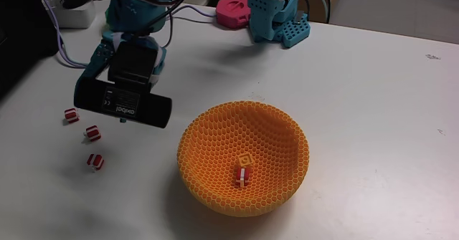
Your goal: Place cube pieces into the yellow basket
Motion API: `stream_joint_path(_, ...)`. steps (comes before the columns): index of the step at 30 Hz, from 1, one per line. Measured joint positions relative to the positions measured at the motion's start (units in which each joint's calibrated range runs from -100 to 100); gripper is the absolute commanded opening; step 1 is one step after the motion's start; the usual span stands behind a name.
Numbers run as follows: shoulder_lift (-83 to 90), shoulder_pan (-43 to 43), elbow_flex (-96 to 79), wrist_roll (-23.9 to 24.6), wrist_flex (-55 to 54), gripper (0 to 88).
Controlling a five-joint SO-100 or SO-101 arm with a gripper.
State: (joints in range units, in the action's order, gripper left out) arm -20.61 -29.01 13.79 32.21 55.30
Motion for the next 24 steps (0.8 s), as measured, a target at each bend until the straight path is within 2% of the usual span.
stream_joint_path(11,-9.44,0.29,-2.76,3.71,-16.86,33.5)
stream_joint_path(24,-19.38,0.68,-0.69,6.30,-28.51,30.7)
